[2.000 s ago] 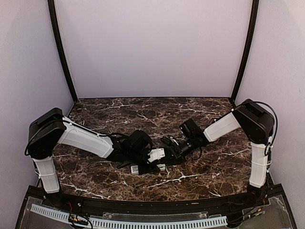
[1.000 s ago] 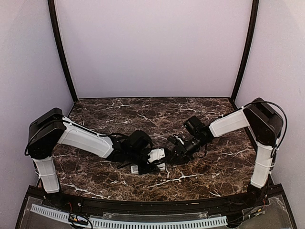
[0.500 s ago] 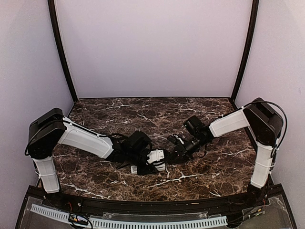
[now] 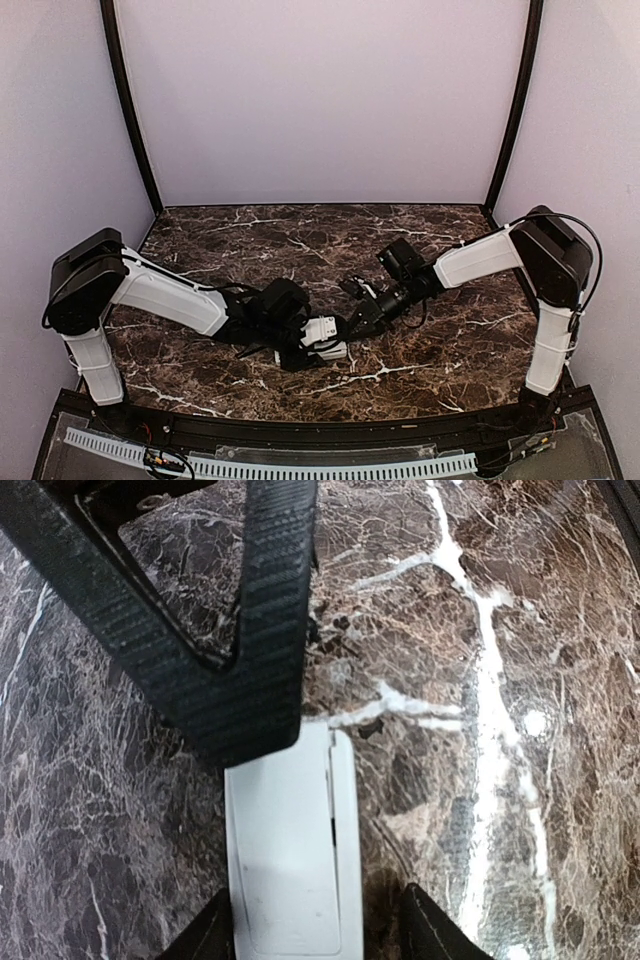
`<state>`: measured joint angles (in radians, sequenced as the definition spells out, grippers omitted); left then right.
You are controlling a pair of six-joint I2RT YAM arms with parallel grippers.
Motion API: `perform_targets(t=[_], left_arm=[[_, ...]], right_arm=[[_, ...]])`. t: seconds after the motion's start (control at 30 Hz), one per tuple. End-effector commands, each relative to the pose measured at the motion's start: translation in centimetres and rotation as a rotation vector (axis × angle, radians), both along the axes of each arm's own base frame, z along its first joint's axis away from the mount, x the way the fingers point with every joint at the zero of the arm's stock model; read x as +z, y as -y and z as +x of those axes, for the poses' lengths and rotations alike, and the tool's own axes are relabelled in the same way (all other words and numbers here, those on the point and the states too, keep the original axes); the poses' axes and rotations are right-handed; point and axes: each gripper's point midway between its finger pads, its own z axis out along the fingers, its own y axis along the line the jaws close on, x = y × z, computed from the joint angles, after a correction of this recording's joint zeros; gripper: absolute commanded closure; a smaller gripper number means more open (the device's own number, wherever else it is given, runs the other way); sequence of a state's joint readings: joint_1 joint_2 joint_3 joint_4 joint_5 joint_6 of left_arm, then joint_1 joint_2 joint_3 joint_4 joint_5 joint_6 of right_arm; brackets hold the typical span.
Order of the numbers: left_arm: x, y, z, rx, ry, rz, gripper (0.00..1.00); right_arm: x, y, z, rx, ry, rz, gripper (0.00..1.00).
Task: Load the batteries into the remote control
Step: Load the battery cover onto the remote control without the battery cover.
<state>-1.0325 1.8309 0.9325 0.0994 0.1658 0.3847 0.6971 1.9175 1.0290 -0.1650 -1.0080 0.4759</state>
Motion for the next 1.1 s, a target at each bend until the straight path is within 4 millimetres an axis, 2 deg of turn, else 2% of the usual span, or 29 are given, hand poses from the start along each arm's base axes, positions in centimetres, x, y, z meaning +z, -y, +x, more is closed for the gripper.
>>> perform_targets(t=[0.0,0.4,0.47,0.63,0.7,0.8,0.93,1.07], left_arm=[[1.0,-1.3,-0.7,0.023,0.001,-0.002,0.46],[1.4,-2.1,-0.7,0.047,0.015,-0.002,0.46],[1.4,-2.1,-0.7,0.046,0.015,-0.002,0.46],[1.2,-2.1,-0.7,0.043,0.017,0.002,0.46],[1.2,-2.1,-0.7,0.042,0.016,0.002,0.46],[1.0,-2.2,-0.7,0.043,0.012,0.008,0.47],[0.6,-2.2,-0.9,0.039,0.003,0.020,0.49],[0.8,-2.3,-1.0,0.036,-0.001,0.022,0.50]], right_arm=[[1.1,-1.4,0.1,0.024,0.020,0.056,1.00],[0.9,-1.8,0.3,0.025,0.027,0.055,1.00],[-0.1,-1.7,0.2,0.022,0.020,0.044,1.00],[-5.4,-0.5,-0.8,0.014,-0.053,-0.045,1.00],[-6.3,-0.3,-1.1,0.013,-0.071,-0.057,1.00],[-5.8,-0.3,-0.8,0.008,-0.049,-0.056,1.00],[-3.7,-0.7,-0.2,0.011,-0.014,-0.040,1.00],[0.2,-1.5,0.1,0.024,0.029,0.032,1.00]])
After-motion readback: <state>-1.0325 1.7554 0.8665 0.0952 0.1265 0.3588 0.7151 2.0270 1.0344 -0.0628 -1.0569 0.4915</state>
